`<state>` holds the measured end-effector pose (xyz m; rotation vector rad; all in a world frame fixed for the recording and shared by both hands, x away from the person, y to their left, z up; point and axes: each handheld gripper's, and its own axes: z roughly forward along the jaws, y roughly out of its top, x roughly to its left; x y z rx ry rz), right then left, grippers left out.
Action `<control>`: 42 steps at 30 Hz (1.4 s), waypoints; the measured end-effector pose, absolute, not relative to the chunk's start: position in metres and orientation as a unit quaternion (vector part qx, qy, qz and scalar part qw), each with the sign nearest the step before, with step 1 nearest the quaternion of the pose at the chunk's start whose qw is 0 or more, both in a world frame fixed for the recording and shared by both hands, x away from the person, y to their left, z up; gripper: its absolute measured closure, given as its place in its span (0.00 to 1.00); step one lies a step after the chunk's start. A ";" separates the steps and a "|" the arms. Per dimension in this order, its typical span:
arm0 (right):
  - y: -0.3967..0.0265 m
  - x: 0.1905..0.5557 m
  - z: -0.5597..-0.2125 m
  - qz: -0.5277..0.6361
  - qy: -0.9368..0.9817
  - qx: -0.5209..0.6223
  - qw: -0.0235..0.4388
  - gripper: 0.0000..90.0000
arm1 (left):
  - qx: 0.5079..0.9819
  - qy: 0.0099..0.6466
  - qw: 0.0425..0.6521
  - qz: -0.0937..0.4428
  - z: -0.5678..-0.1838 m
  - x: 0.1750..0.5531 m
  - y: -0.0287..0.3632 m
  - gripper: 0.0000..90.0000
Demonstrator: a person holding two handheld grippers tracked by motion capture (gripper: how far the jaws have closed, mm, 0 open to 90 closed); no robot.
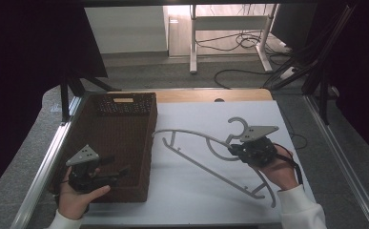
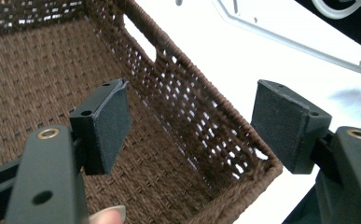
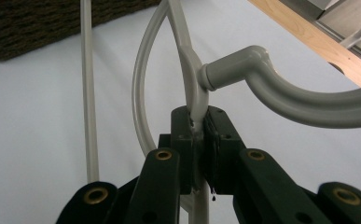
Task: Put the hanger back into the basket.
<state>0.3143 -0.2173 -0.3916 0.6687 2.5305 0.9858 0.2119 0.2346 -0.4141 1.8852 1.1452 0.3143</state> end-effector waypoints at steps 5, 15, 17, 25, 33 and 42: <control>-0.216 0.311 -0.389 0.349 0.895 0.222 0.169 0.92 | 0.765 0.432 0.460 0.128 -0.396 0.214 0.226 0.32; -0.212 0.308 -0.390 0.349 0.905 0.191 0.151 0.92 | 0.798 0.361 0.471 0.102 -0.370 0.242 0.193 0.33; -0.212 0.308 -0.390 0.348 0.906 0.188 0.150 0.92 | 0.803 0.354 0.471 0.091 -0.369 0.251 0.187 0.34; -0.214 0.306 -0.392 0.350 0.911 0.167 0.140 0.92 | 0.818 0.340 0.462 0.053 -0.369 0.284 0.177 0.34; -0.214 0.304 -0.390 0.358 0.913 0.144 0.132 0.92 | 0.824 0.324 0.463 0.025 -0.369 0.292 0.174 0.34; -0.213 0.301 -0.387 0.369 0.914 0.119 0.123 0.92 | 0.834 0.306 0.458 -0.001 -0.367 0.297 0.166 0.37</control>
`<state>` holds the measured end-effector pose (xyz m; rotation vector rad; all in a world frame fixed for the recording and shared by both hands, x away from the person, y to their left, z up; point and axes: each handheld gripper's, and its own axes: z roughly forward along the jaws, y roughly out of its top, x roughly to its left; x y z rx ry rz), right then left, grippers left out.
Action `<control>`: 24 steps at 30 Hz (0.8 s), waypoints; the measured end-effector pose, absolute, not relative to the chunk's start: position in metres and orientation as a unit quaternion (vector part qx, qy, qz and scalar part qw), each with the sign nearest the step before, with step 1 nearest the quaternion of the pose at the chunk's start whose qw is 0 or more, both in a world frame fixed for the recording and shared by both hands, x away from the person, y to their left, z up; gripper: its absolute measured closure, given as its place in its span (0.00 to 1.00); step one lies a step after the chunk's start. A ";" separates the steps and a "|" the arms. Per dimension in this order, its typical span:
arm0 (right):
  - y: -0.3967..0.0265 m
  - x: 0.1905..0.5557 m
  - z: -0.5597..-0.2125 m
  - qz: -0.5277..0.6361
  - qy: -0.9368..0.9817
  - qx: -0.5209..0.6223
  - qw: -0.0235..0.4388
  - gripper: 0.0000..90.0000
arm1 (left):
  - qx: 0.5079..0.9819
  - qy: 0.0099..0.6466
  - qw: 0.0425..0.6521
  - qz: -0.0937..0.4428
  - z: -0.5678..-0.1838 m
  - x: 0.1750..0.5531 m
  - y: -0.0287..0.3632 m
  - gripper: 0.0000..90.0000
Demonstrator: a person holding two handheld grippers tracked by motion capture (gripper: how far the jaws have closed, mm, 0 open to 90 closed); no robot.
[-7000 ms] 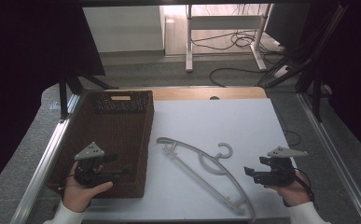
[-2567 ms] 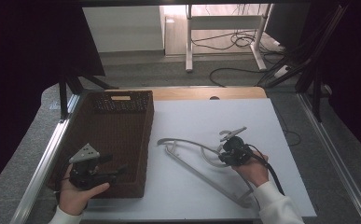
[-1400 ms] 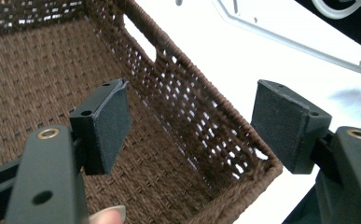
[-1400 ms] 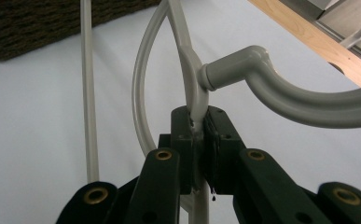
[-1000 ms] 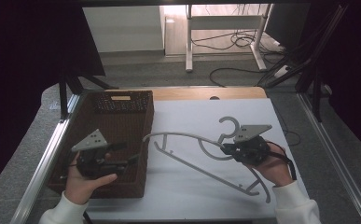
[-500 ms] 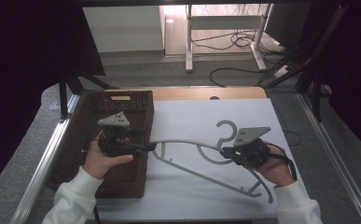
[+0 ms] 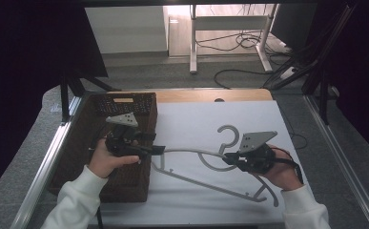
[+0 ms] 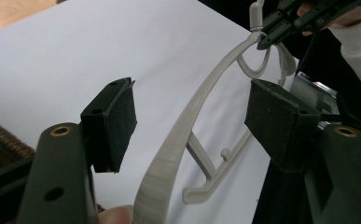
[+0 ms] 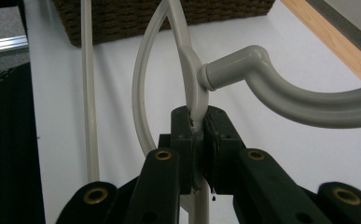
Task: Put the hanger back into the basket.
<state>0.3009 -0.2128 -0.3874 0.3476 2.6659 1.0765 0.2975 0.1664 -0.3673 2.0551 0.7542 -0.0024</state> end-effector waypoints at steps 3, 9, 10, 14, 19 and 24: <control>-0.213 0.299 -0.386 0.374 0.913 0.113 0.116 0.92 | 0.842 0.299 0.449 -0.015 -0.368 0.302 0.160 0.38; -0.213 0.297 -0.385 0.382 0.913 0.090 0.108 0.92 | 0.866 0.271 0.419 -0.042 -0.372 0.309 0.145 0.44; -0.213 0.297 -0.385 0.382 0.913 0.090 0.108 0.92 | 0.868 0.267 0.415 -0.049 -0.373 0.309 0.142 0.44; -0.213 0.296 -0.385 0.385 0.914 0.077 0.104 0.92 | 0.881 0.240 0.399 -0.082 -0.376 0.308 0.131 0.54; -0.210 0.294 -0.386 0.385 0.915 0.063 0.103 0.92 | 0.895 0.220 0.374 -0.108 -0.381 0.308 0.122 0.76; -0.208 0.294 -0.388 0.379 0.918 0.056 0.104 0.92 | 0.904 0.210 0.349 -0.125 -0.384 0.309 0.119 0.85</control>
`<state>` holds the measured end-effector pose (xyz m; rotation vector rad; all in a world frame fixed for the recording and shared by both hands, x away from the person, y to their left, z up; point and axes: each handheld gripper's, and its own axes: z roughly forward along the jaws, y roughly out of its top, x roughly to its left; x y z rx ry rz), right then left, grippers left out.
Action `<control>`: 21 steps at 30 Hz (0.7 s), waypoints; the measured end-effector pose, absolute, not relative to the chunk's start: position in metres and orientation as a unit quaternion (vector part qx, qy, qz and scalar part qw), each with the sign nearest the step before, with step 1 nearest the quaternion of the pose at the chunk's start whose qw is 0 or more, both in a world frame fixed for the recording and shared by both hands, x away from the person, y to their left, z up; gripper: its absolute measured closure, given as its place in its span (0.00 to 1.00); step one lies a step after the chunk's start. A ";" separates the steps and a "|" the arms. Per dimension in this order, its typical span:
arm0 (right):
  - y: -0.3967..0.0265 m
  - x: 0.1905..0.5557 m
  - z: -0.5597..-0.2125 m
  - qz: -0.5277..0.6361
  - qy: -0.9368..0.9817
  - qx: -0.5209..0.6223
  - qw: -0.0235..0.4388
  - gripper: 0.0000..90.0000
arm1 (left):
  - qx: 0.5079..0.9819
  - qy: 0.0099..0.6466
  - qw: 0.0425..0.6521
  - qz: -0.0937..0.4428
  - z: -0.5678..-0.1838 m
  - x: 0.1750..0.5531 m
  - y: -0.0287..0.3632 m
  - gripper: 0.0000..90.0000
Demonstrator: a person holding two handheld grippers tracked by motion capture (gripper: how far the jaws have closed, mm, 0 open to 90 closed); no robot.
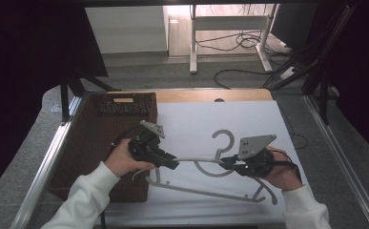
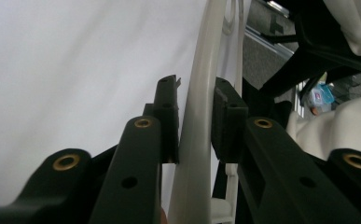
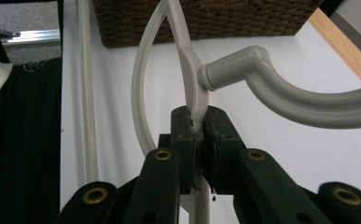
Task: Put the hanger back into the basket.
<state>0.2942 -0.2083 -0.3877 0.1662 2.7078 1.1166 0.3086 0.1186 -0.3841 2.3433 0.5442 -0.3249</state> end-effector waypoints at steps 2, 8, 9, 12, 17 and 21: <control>-0.208 0.295 -0.389 0.376 0.919 0.056 0.103 0.91 | 0.907 0.202 0.346 -0.132 -0.384 0.307 0.118 0.87; -0.208 0.295 -0.390 0.375 0.920 0.052 0.103 0.91 | 0.912 0.193 0.334 -0.138 -0.387 0.306 0.115 0.87; -0.208 0.295 -0.390 0.372 0.921 0.047 0.106 0.91 | 0.913 0.191 0.332 -0.140 -0.388 0.306 0.114 0.87; -0.208 0.294 -0.390 0.370 0.922 0.045 0.107 0.91 | 0.914 0.190 0.328 -0.144 -0.390 0.306 0.112 0.85; -0.205 0.294 -0.392 0.366 0.924 0.040 0.106 0.91 | 0.913 0.200 0.323 -0.148 -0.395 0.306 0.108 0.85; -0.205 0.295 -0.393 0.364 0.924 0.041 0.107 0.91 | 0.913 0.203 0.318 -0.154 -0.398 0.307 0.107 0.87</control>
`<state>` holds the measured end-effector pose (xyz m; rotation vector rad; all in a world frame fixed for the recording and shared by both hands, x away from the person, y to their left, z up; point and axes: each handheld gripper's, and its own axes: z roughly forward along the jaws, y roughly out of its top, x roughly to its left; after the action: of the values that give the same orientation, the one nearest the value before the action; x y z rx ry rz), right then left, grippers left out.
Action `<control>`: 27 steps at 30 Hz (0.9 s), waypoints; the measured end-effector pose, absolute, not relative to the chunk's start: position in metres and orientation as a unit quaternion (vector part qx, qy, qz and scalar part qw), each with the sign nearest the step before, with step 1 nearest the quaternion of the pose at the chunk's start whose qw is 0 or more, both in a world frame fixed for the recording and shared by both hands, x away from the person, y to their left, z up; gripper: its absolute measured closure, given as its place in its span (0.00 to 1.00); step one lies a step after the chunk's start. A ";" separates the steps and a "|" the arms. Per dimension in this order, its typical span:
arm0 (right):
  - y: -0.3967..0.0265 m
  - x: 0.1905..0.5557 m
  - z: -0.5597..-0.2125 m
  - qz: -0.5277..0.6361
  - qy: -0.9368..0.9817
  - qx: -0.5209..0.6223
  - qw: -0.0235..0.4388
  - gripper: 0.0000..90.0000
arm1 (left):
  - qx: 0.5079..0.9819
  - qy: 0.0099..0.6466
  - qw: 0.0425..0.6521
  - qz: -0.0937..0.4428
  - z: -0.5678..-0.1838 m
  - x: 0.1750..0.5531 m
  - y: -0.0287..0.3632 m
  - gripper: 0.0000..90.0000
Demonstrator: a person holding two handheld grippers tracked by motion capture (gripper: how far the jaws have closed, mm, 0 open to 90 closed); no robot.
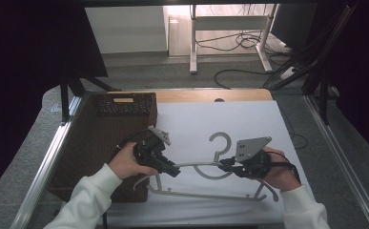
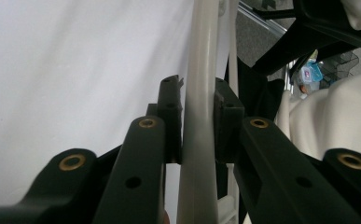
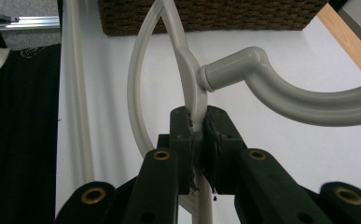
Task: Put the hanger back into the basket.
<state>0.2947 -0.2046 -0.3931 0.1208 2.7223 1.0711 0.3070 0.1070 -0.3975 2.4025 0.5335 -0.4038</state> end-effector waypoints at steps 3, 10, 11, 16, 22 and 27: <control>-0.206 0.296 -0.394 0.369 0.922 0.048 0.104 0.91 | 0.910 0.207 0.323 -0.154 -0.397 0.307 0.108 0.89; -0.205 0.297 -0.396 0.367 0.922 0.062 0.103 0.90 | 0.901 0.219 0.343 -0.152 -0.395 0.308 0.111 0.90; -0.205 0.298 -0.396 0.367 0.923 0.063 0.101 0.90 | 0.901 0.220 0.343 -0.151 -0.395 0.308 0.111 0.90; -0.206 0.300 -0.399 0.370 0.922 0.072 0.088 0.89 | 0.898 0.223 0.350 -0.143 -0.394 0.308 0.113 0.90; -0.210 0.302 -0.398 0.374 0.917 0.101 0.093 0.72 | 0.891 0.242 0.364 -0.124 -0.392 0.308 0.118 0.90; -0.223 0.300 -0.388 0.404 0.894 0.140 0.136 0.50 | 0.884 0.251 0.378 -0.113 -0.387 0.307 0.129 0.90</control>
<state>0.3003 -0.2231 -0.3880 0.4041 2.5874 1.1708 0.3074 0.1294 -0.3865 2.2587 0.6403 -0.2877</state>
